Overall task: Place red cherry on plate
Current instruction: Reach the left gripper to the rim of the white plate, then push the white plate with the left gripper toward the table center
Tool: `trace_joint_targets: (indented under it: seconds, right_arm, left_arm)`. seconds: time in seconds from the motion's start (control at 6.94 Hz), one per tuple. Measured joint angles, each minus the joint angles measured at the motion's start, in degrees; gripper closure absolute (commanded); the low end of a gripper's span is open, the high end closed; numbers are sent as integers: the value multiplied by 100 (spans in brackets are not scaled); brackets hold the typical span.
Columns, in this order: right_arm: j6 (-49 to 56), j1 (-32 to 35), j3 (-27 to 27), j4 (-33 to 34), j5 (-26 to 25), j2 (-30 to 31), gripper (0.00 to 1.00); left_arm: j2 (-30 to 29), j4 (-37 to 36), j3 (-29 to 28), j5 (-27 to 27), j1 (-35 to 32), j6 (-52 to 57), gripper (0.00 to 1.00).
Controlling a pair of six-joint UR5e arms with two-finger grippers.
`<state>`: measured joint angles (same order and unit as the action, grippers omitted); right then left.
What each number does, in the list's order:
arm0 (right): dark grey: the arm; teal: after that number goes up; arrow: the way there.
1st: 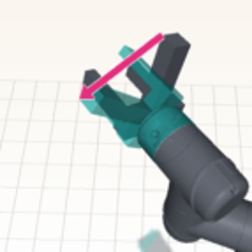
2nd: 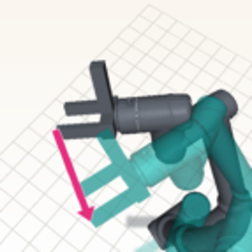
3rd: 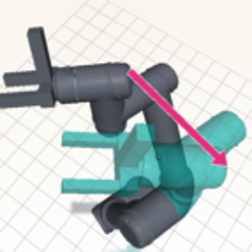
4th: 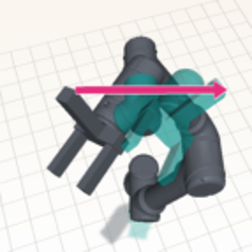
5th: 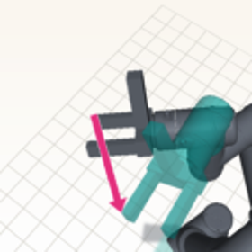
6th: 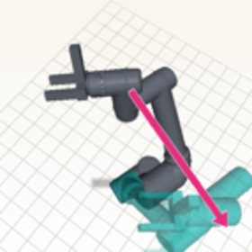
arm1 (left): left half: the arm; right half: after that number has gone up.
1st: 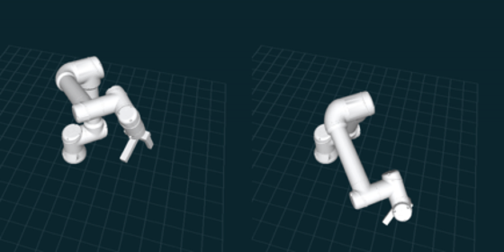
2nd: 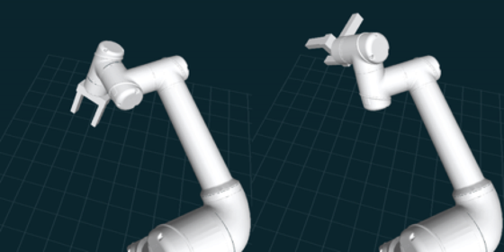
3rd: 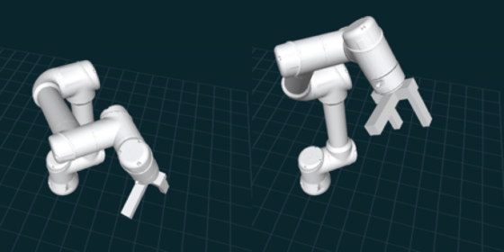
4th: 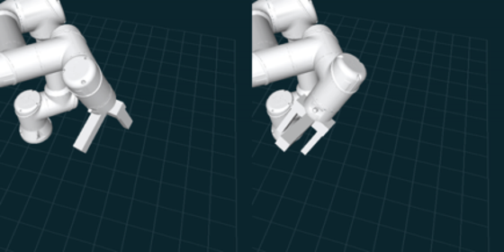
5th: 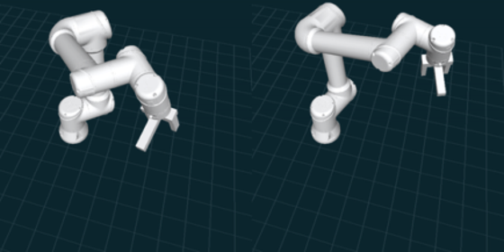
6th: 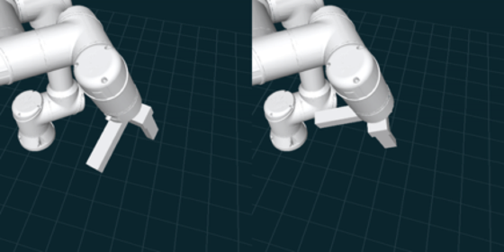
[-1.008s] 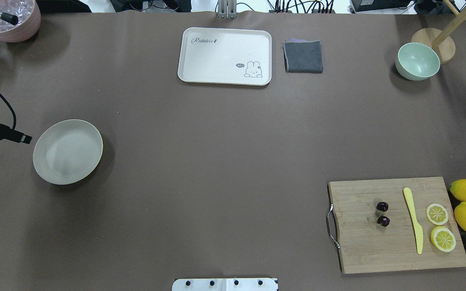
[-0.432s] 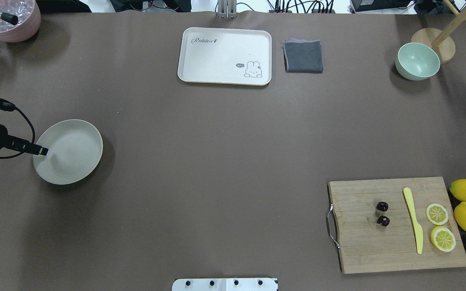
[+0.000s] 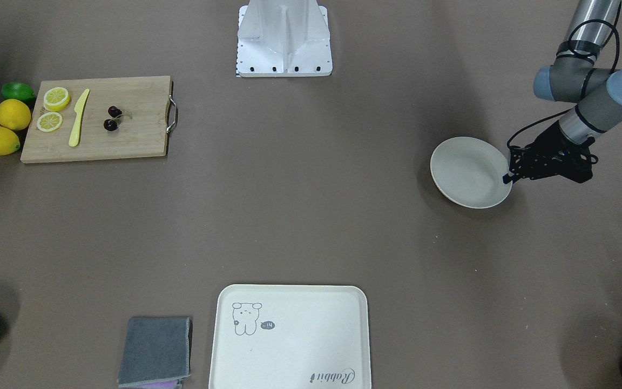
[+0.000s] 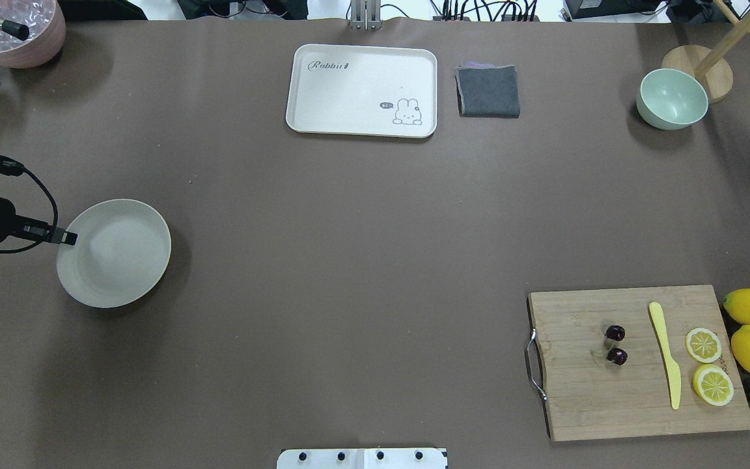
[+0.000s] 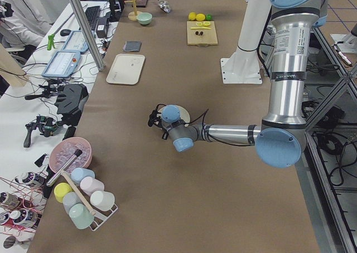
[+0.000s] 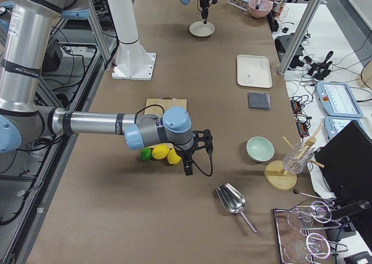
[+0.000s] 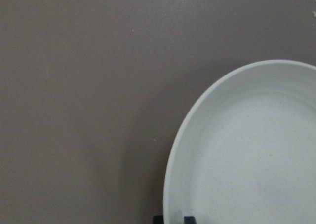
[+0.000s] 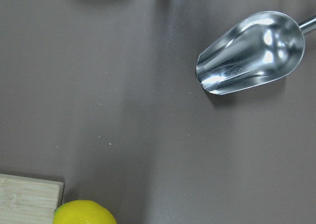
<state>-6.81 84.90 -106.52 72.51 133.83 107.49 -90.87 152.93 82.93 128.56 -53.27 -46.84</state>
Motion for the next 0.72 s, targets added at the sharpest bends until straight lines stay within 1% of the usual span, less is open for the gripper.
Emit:
trace_joint_targets:
  seconds: [0.29,0.43,0.58,0.72]
  right_arm:
    - [-2,0,0,0,1,0,0]
    - [-3,0,0,0,-1,0,0]
    - [-4,0,0,0,1,0,0]
    - [-4,0,0,0,2,0,0]
  left_arm:
    - [-184,180,131,11,3,-642,100]
    - [-345,183,287,-12,63,-1076,100]
    - [-557,181,472,-137,227,-1552,100]
    - [-847,172,632,-488,546,-2127,100]
